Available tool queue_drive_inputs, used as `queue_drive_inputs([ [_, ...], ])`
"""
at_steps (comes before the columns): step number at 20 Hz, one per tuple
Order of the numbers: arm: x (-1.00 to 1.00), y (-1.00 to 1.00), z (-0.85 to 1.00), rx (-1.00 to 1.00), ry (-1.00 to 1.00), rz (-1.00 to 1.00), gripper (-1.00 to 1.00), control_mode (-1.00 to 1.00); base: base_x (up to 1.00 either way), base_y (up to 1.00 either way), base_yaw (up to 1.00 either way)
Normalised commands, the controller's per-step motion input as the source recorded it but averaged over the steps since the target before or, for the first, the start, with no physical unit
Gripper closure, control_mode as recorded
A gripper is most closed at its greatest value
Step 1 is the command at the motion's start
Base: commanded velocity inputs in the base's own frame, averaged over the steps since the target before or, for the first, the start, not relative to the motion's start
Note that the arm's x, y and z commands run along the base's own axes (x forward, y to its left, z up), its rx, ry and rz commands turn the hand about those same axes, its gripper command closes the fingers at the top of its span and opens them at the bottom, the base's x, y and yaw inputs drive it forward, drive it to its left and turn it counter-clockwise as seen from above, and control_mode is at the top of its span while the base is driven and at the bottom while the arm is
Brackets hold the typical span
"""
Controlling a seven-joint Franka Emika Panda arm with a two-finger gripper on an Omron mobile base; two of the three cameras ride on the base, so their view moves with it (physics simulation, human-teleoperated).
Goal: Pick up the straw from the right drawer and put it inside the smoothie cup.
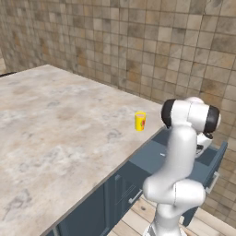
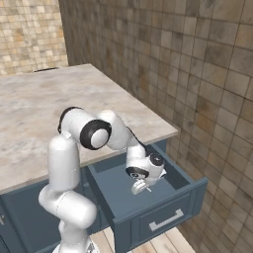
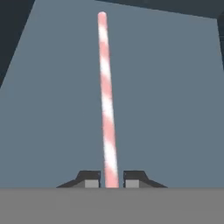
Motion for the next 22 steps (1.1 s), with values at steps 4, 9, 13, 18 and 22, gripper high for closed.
queue_drive_inputs([
  [4,-0.46,0.00,1.00,-0.08,0.00,0.01,1.00,-1.00,0.00,0.00,0.00],
  [9,-0.41,0.00,1.00,-0.08,0.00,0.01,1.00,-1.00,0.00,0.00,0.00],
  [13,-0.33,-0.01,1.00,-0.08,0.00,0.06,1.00,-1.00,0.00,0.00,0.00],
  [18,-0.25,-0.18,1.00,-0.07,0.00,0.10,1.00,-1.00,0.00,0.00,0.00],
  [22,-0.19,-0.43,1.00,-0.03,0.03,0.12,1.00,-1.00,0.00,0.00,0.00],
])
